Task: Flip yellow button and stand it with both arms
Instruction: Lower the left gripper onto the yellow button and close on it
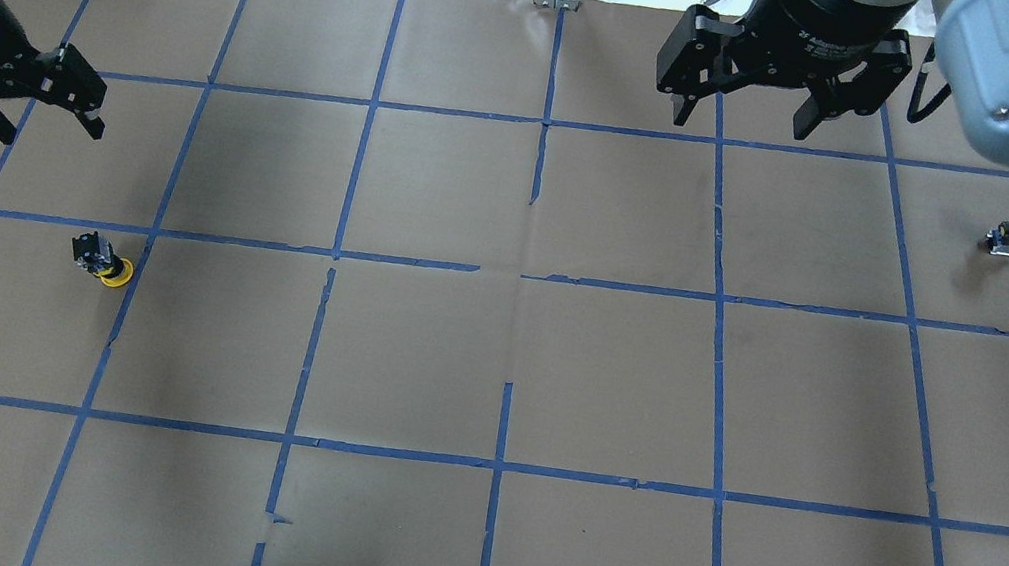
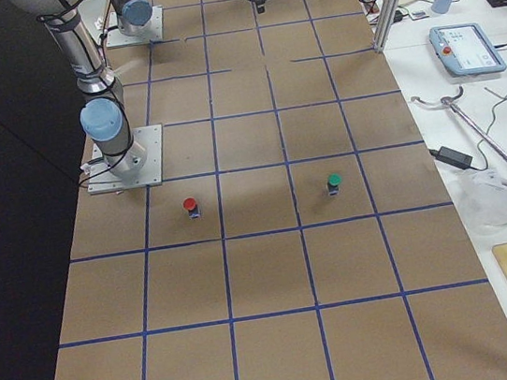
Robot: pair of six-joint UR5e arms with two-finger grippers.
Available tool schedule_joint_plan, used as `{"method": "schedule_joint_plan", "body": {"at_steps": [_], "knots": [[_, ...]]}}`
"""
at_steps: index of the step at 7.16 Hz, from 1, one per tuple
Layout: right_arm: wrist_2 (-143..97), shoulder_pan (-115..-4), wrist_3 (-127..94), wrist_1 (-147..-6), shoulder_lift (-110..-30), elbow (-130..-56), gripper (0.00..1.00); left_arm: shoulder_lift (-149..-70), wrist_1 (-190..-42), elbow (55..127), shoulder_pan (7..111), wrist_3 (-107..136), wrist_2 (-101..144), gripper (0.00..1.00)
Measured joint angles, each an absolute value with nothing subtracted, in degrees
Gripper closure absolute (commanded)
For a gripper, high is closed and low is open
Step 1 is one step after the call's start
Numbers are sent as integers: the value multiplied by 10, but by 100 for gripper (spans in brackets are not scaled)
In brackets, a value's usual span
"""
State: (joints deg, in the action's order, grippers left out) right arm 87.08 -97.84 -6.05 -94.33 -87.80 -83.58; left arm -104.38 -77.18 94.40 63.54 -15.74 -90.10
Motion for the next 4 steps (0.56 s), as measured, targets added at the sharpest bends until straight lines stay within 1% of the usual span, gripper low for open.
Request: {"method": "schedule_joint_plan", "body": {"at_steps": [2, 4], "knots": [[871, -978, -61, -944, -878, -836, 1, -1061, -680, 1011, 625, -158, -901, 0], [871, -978, -61, -944, -878, -836, 2, -1063, -650, 1054, 617, -148, -905, 0]]}}
